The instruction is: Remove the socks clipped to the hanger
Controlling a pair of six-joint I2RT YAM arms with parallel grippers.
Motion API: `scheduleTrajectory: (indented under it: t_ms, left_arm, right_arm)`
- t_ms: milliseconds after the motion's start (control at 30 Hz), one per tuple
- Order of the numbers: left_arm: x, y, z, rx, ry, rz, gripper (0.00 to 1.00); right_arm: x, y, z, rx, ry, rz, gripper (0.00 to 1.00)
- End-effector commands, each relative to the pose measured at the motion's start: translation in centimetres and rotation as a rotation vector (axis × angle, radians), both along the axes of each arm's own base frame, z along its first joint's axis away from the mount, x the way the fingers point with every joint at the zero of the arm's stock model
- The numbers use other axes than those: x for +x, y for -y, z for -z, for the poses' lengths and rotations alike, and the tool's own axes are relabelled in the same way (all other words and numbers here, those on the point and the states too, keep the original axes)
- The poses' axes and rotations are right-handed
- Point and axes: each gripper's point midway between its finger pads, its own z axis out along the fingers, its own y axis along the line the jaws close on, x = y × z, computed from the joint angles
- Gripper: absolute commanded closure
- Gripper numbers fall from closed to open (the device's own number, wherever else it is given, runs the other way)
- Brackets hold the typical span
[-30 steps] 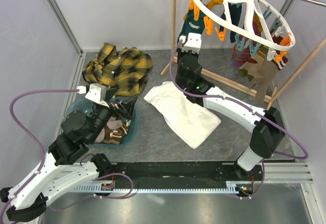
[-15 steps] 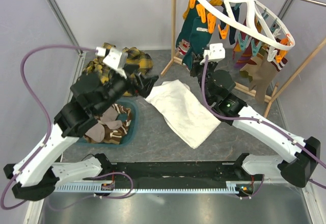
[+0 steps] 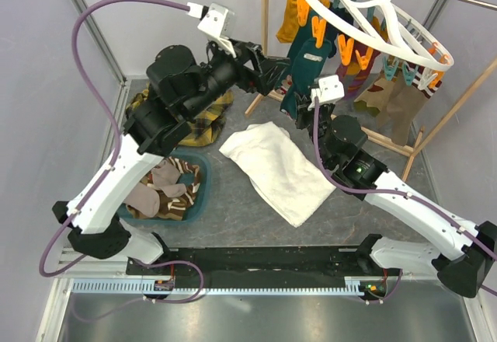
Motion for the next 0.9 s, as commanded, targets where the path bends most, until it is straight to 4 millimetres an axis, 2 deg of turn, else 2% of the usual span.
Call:
scheduleTrajectory:
  t_ms: [0,67,133,167,200,267,333,433,467,567,633,867]
  left_arm:
    - [-0.4,2.2,-3.2,-0.133,0.028,0.095,0.17]
    - [0.5,3.6,-3.0,-0.133,0.036,0.108,0.17]
    - [0.5,4.4,-3.9,-0.124,0.086,0.137,0.18]
    - [1.3,5.4,-3.1,-0.101,0.086,0.14,0.18]
    - [1.4,5.4,-3.9,-0.108,0.107,0.133,0.18]
    - [2.6,5.8,-3.8,-0.099,0.125,0.103,0.18]
    - [2.6,6.1,-4.8,-0.12,0.169,0.11,0.18]
    - [2.7,6.9,-5.2,-0.132,0.2,0.131,0.18]
    - [3.1,7.4,-5.2,-0.132,0.205,0.138,0.18]
    - [2.4,8.7,-5.1,-0.116,0.232,0.211,0.18]
    - [2.2,9.7,-4.4,-0.097,0.236,0.256,0.19]
    - [3.6,10.4,-4.2,-0.106,0.245,0.22,0.22]
  right_arm:
    - [-1.2,0.7,-1.4,0.003,0.042,-0.027,1.0]
    - [-1.2,0.7,-1.2,-0.006,0.042,-0.031,1.0]
    - [-1.1,0.8,-1.1,-0.017,0.044,-0.027,1.0]
    - [-1.1,0.8,-1.0,-0.027,0.045,-0.024,1.0]
    - [-1.1,0.9,-1.2,-0.026,0.047,-0.022,1.0]
    - [-1.3,1.1,-1.4,-0.024,0.054,-0.022,1.0]
    - [-1.5,1.3,-1.7,-0.018,0.059,-0.021,1.0]
    - [-1.5,1.3,-1.7,-0.021,0.059,-0.024,1.0]
    - [-1.5,1.3,-1.7,-0.023,0.058,-0.024,1.0]
    - [-1.5,1.2,-1.5,-0.022,0.054,-0.028,1.0]
    - [-1.4,1.0,-1.4,-0.025,0.052,-0.038,1.0]
    - [-1.4,0.7,-1.3,-0.024,0.046,-0.047,1.0]
